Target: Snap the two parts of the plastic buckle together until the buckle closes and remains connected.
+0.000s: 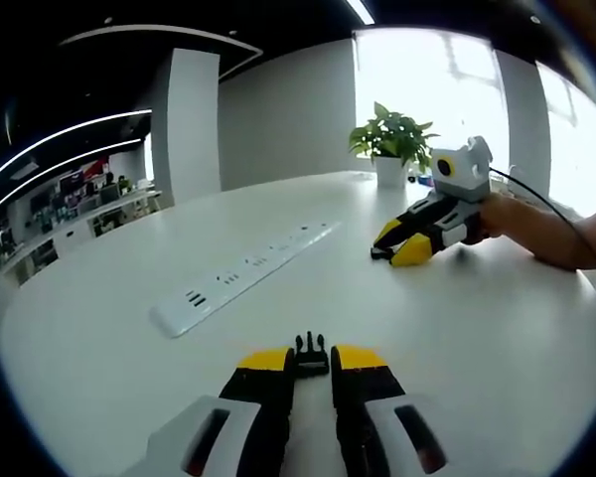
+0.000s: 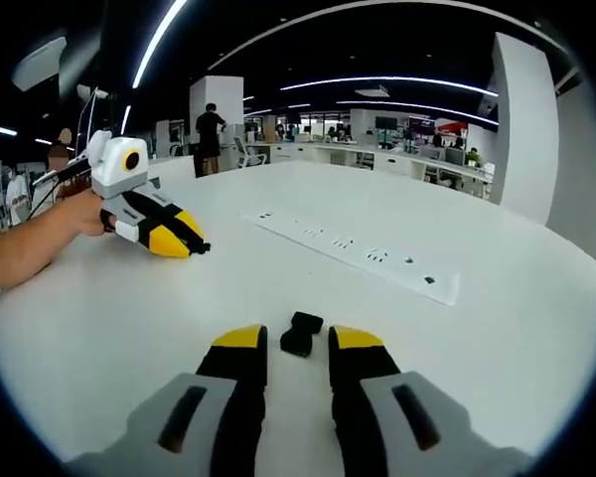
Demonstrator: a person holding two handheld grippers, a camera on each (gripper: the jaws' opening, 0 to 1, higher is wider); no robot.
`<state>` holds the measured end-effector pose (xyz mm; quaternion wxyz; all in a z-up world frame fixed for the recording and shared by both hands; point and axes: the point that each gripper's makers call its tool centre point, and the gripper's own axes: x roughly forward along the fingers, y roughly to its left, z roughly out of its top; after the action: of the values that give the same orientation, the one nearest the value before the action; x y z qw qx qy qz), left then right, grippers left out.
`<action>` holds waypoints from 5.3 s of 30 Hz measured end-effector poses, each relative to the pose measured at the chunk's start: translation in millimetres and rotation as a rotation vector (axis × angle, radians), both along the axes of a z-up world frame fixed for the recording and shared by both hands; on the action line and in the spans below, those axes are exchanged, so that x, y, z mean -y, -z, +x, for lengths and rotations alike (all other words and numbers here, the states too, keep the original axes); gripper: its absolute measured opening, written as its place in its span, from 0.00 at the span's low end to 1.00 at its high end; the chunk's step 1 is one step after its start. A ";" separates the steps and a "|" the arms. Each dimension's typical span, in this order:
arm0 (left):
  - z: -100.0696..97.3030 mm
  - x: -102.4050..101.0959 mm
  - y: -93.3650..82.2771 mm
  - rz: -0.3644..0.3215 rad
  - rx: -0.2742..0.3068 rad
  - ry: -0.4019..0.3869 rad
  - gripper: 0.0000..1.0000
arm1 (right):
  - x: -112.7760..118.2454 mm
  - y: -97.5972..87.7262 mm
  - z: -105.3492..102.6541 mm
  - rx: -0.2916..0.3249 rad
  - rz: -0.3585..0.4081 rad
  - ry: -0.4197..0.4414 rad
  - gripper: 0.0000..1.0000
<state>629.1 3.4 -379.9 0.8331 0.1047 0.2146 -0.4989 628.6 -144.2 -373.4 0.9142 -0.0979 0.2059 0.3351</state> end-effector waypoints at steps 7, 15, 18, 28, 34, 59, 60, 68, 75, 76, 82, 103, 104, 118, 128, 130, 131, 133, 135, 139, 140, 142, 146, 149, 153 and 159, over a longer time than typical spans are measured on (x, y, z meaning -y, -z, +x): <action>-1.6 0.5 0.0 -0.001 -0.003 0.001 0.13 | 3.4 0.6 1.7 0.007 -0.029 0.039 0.21; -1.6 0.6 0.0 0.000 -0.002 0.001 0.12 | 9.6 -0.7 4.4 0.011 -0.039 0.061 0.17; -1.7 0.5 0.0 -0.001 -0.003 0.001 0.12 | 4.7 -0.2 3.1 0.014 -0.039 0.034 0.18; -1.1 0.2 0.0 -0.005 -0.005 0.003 0.12 | 2.3 0.2 0.8 0.029 -0.046 0.006 0.16; -1.3 0.3 -0.2 -0.005 -0.006 0.002 0.12 | 2.9 0.0 2.0 0.027 -0.036 0.014 0.15; -0.4 2.5 -0.7 0.005 0.015 0.014 0.11 | 2.0 -0.8 1.4 0.028 -0.035 0.007 0.12; -2.0 3.8 -0.9 0.006 0.021 0.028 0.11 | 1.9 -0.9 1.5 0.028 -0.031 0.007 0.12; -6.6 5.3 -2.7 0.019 0.021 0.047 0.11 | 2.9 -6.6 1.8 0.012 -0.013 0.012 0.11; 2.8 -4.3 -7.1 0.018 0.003 -0.002 0.11 | 0.1 -12.0 -0.2 0.003 -0.008 0.008 0.10; 1.7 -4.8 -8.6 0.007 -0.014 -0.004 0.11 | 1.3 -15.5 0.8 0.013 -0.007 0.014 0.10; -2.0 -3.3 -27.5 0.022 0.000 -0.027 0.11 | 7.8 -37.1 6.1 0.092 0.010 0.043 0.10; -15.0 -1.7 -80.8 -0.063 0.031 0.000 0.10 | 5.7 -68.9 -4.9 0.084 0.025 0.046 0.10; -15.2 -1.3 -81.2 -0.062 0.033 0.001 0.10 | 5.9 -70.1 -5.3 0.081 0.030 0.045 0.10; -15.5 0.1 -81.6 -0.062 0.034 0.007 0.10 | 8.5 -74.7 -6.3 0.079 0.042 0.049 0.10; -19.6 1.9 -78.2 -0.053 0.049 0.038 0.09 | 4.5 -75.4 -14.2 0.086 0.039 0.034 0.10; -20.8 2.9 -78.0 -0.055 0.045 0.040 0.09 | 5.3 -73.3 -16.5 0.086 0.036 0.037 0.10; -21.1 3.4 -77.5 -0.053 0.047 0.037 0.09 | 5.8 -72.5 -17.7 0.085 0.034 0.037 0.10; -21.6 3.6 -75.9 -0.047 0.049 0.030 0.09 | 7.4 -71.9 -18.4 0.092 0.032 0.043 0.10; -22.1 4.1 -74.7 -0.052 0.048 0.028 0.09 | 8.4 -72.0 -17.7 0.097 0.028 0.049 0.10; -23.2 2.6 -72.1 -0.047 0.056 0.020 0.09 | 8.0 -71.6 -18.6 0.100 0.025 0.052 0.10; -23.6 2.4 -72.0 -0.048 0.057 0.019 0.09 | 8.0 -71.4 -19.2 0.099 0.026 0.052 0.10; -25.3 2.1 -71.3 -0.049 0.061 0.016 0.09 | 7.8 -71.2 -20.4 0.096 0.030 0.053 0.10; -29.8 4.4 -67.7 -0.049 0.056 0.017 0.09 | 5.7 -71.7 -24.5 0.095 0.034 0.050 0.10; -35.1 7.5 -66.3 -0.044 0.058 0.025 0.09 | 4.0 -72.5 -28.5 0.096 0.035 0.047 0.10; -40.4 9.1 -67.5 -0.043 0.059 0.031 0.09 | 3.2 -74.3 -35.1 0.099 0.035 0.046 0.10; -49.2 8.3 -62.1 -0.042 0.050 0.027 0.09 | -1.5 -71.6 -47.9 0.095 0.024 0.036 0.10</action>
<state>579.9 -4.9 -317.8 0.8333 0.1025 0.1819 -0.5119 580.7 -142.7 -301.8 0.9300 -0.0990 0.1597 0.3159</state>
